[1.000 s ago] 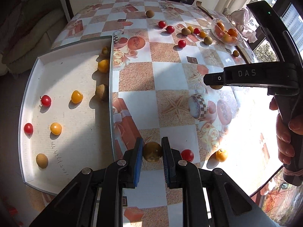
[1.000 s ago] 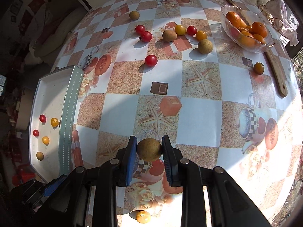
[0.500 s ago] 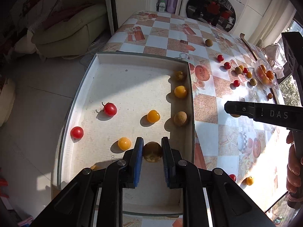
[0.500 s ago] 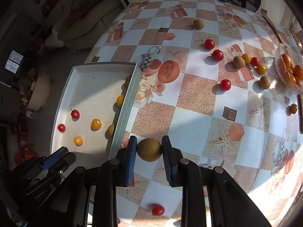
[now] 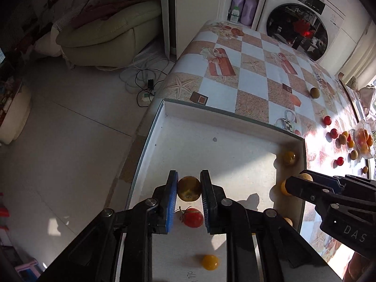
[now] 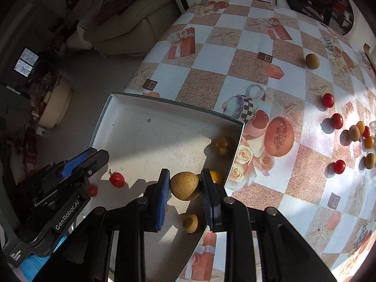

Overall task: Organize fruits
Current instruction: 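Carry the yellow tomato and brown fruit over the white tray, then open left tool to drop the yellow tomato while right tool drops the brown fruit, then move both open tools back over the fruits on the table, then grasp a red cherry tomato with left tool while right tool grasps a yellow tomato, then carry the red tomato and yellow tomato over the white tray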

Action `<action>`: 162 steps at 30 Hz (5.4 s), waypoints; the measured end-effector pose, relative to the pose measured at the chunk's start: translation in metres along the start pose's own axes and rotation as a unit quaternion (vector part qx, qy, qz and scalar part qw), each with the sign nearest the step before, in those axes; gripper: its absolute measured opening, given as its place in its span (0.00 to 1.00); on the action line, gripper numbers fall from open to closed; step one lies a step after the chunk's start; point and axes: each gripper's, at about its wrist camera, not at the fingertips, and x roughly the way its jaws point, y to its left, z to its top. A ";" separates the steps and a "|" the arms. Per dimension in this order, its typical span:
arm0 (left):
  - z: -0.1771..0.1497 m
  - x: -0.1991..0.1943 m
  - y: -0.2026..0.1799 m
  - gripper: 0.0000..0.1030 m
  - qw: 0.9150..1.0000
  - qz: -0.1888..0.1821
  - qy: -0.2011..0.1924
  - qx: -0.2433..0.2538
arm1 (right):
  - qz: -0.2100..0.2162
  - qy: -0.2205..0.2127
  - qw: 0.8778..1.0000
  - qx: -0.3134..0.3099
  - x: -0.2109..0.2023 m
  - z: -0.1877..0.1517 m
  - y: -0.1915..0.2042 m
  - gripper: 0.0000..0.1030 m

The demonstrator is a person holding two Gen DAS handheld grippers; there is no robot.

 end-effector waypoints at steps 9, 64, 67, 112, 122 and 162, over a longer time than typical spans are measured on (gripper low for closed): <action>0.017 0.034 0.001 0.20 1.000 0.006 0.022 0.007 | -0.017 0.013 1.000 -0.016 0.025 0.007 0.009 0.29; -0.108 -0.074 -0.150 0.71 0.971 -0.089 0.010 0.223 | -0.116 0.038 0.987 0.108 -0.087 -0.193 -0.145 0.78; -0.130 -0.072 -0.173 0.71 0.959 -0.108 0.030 0.259 | -0.106 0.046 0.989 0.093 -0.088 -0.213 -0.139 0.78; -0.165 -0.031 -0.184 0.30 0.956 -0.155 0.130 0.214 | -0.019 0.034 0.993 0.114 -0.077 -0.216 -0.138 0.25; -0.187 -0.029 -0.216 0.29 0.950 -0.116 0.103 0.270 | -0.025 0.041 0.991 0.128 -0.078 -0.223 -0.142 0.25; -0.130 -0.036 -0.029 0.20 0.996 -0.038 0.074 0.033 | 0.047 0.034 0.998 -0.009 -0.039 -0.080 -0.010 0.25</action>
